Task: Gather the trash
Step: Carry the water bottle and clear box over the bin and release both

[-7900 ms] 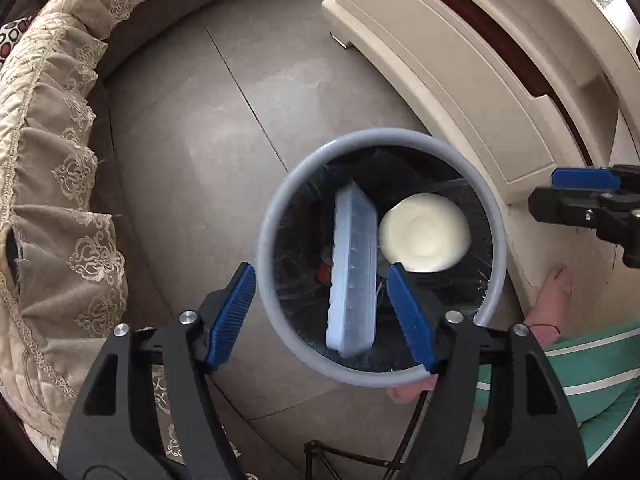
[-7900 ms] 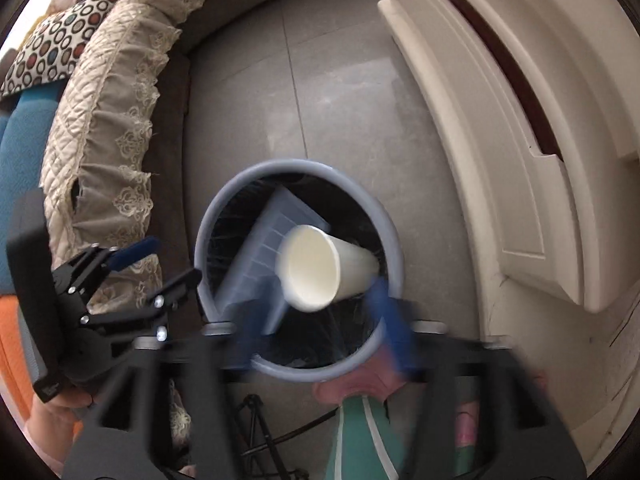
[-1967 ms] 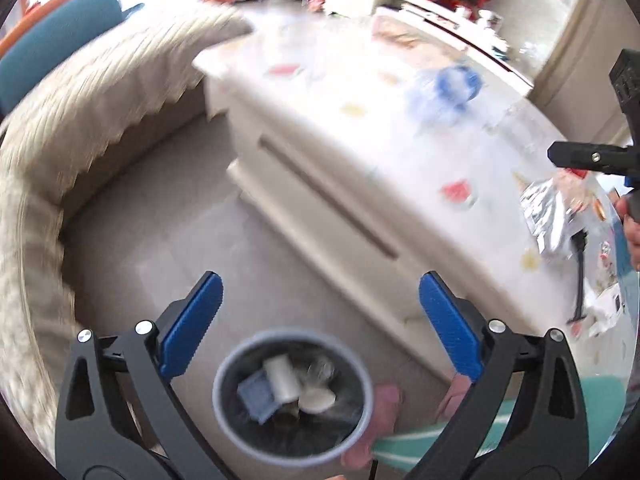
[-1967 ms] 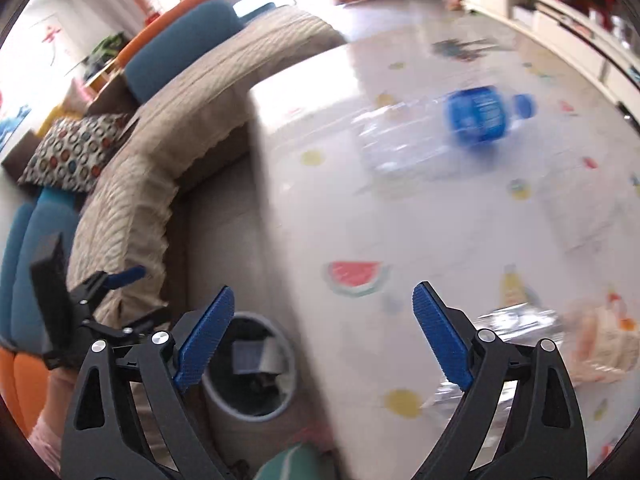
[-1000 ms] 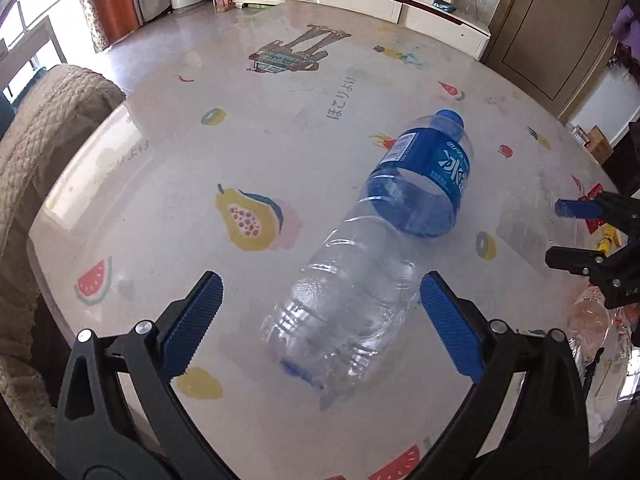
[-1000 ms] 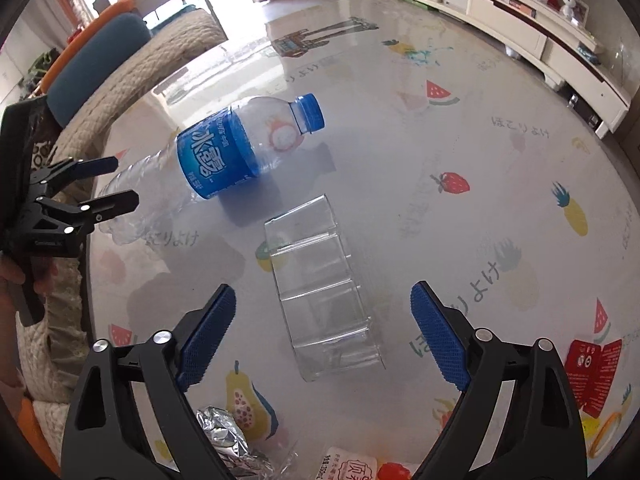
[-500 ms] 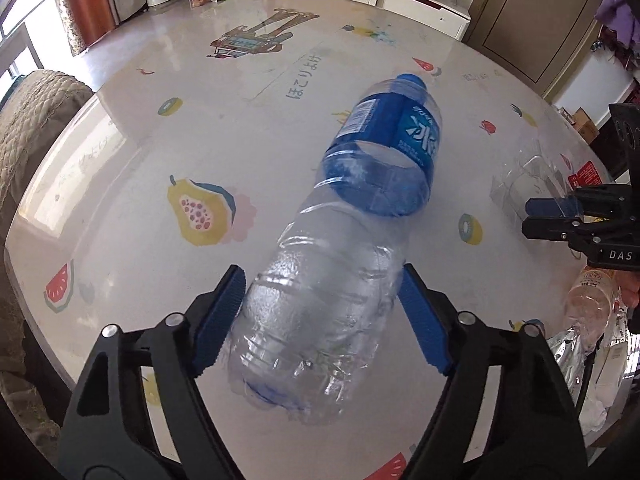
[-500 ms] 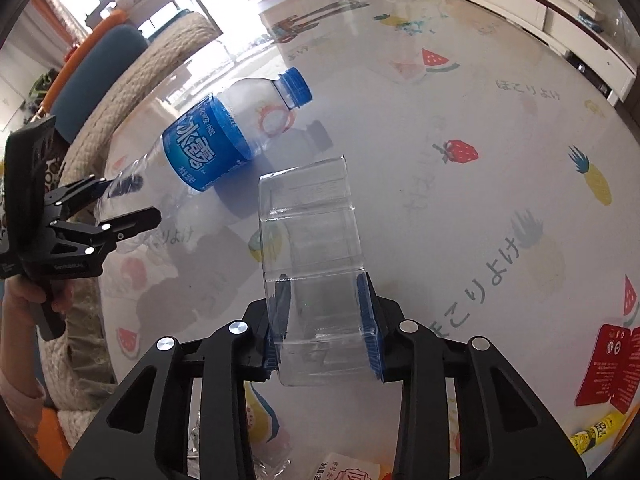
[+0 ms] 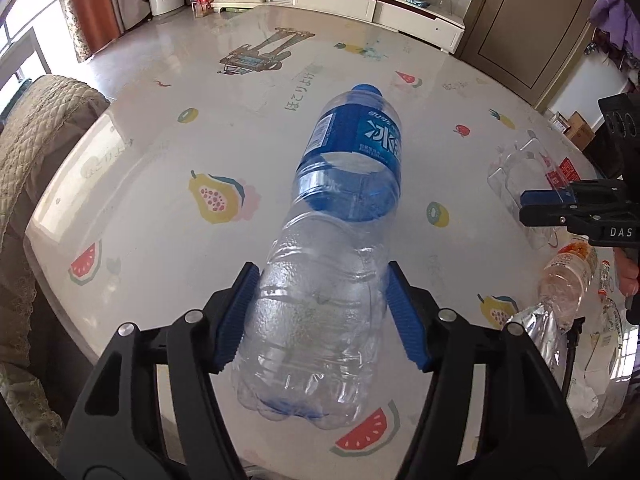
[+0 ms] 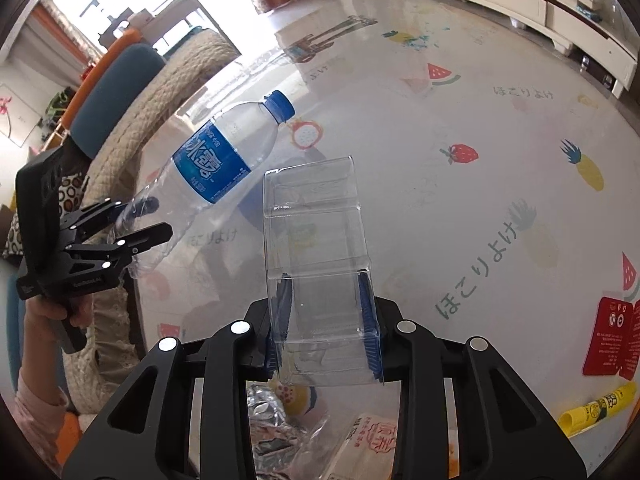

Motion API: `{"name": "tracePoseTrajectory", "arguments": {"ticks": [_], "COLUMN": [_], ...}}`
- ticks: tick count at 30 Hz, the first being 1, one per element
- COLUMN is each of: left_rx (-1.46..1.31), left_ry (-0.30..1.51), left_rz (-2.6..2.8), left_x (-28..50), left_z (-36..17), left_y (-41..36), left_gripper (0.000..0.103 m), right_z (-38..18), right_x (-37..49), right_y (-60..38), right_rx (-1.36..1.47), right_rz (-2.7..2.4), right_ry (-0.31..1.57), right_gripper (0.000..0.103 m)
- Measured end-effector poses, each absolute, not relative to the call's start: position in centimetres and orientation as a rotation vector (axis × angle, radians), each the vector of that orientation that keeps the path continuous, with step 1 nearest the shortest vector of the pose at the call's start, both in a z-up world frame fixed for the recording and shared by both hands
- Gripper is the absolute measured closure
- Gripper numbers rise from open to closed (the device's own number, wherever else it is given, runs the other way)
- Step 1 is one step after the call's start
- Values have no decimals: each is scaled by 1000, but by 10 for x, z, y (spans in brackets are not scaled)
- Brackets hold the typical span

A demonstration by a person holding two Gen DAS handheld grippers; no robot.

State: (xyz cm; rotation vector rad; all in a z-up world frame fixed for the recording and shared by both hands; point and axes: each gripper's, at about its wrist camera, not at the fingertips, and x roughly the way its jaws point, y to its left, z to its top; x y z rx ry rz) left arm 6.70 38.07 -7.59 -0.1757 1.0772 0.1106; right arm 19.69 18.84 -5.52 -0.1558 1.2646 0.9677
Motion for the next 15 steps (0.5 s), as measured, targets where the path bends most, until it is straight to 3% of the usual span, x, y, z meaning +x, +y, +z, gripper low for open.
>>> {"name": "tracePoseTrajectory", "arguments": {"ticks": [8,15], "left_rx": [-139,-187], "left_ry": [1043,1027], "left_rz": [158,261], "left_x": [-5,-117], "left_z": [-28,-16], "left_y": [373,376], "left_gripper": [42,42], "right_z": [-14,-4], "right_x": [141,49], "right_y": [193,215], "right_rx": [-161,-239], "right_rz": [1088,1250], "right_ry": [1241,1255], "right_gripper": [69,69]}}
